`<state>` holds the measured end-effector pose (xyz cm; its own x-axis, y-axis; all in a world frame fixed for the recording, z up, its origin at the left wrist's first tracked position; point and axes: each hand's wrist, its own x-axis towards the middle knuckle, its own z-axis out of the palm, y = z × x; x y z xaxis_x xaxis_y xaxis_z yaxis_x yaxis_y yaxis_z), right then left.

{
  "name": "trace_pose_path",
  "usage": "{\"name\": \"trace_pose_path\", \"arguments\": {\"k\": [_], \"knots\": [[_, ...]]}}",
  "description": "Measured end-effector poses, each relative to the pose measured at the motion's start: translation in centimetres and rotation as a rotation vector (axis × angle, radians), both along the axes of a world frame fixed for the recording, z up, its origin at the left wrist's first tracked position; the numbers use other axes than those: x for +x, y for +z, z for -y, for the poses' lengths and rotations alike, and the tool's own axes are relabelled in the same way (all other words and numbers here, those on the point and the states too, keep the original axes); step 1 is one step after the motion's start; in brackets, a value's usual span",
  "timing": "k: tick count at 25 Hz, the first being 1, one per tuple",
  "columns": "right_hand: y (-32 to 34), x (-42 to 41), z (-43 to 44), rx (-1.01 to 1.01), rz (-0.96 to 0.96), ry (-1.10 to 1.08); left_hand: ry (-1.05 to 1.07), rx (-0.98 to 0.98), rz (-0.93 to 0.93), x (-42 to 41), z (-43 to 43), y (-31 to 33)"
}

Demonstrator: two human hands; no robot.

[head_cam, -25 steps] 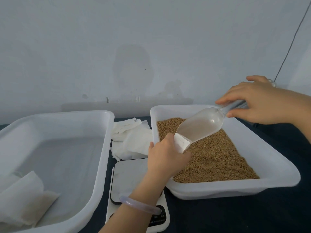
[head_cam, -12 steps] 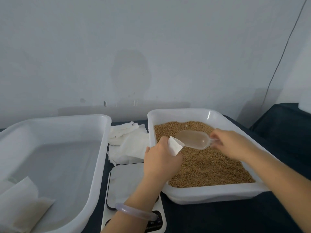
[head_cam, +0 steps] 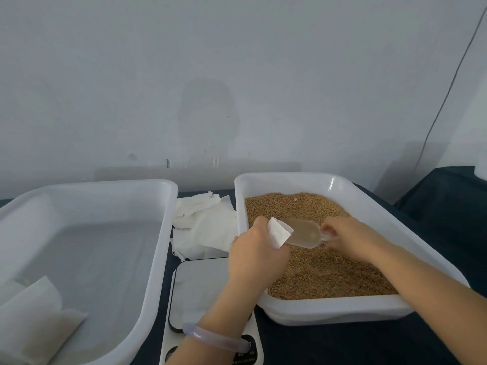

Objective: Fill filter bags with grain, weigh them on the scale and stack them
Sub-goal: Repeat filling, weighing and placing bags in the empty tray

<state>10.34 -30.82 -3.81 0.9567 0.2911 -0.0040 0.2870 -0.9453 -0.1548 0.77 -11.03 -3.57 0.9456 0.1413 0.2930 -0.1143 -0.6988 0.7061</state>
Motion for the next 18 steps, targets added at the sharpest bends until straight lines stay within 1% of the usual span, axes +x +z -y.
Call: {"name": "trace_pose_path", "arguments": {"k": [7, 14, 18], "knots": [[0.0, -0.63, -0.32, 0.111, -0.136, 0.15, -0.002, -0.033, -0.025, -0.07, -0.02, 0.1], [-0.06, -0.8, -0.05, 0.168, -0.147, 0.191, 0.003, -0.043, -0.048, -0.09, -0.05, 0.03], [0.01, -0.76, 0.2, 0.203, -0.121, 0.183, 0.003, -0.044, -0.056, -0.08, 0.02, 0.09]]}}
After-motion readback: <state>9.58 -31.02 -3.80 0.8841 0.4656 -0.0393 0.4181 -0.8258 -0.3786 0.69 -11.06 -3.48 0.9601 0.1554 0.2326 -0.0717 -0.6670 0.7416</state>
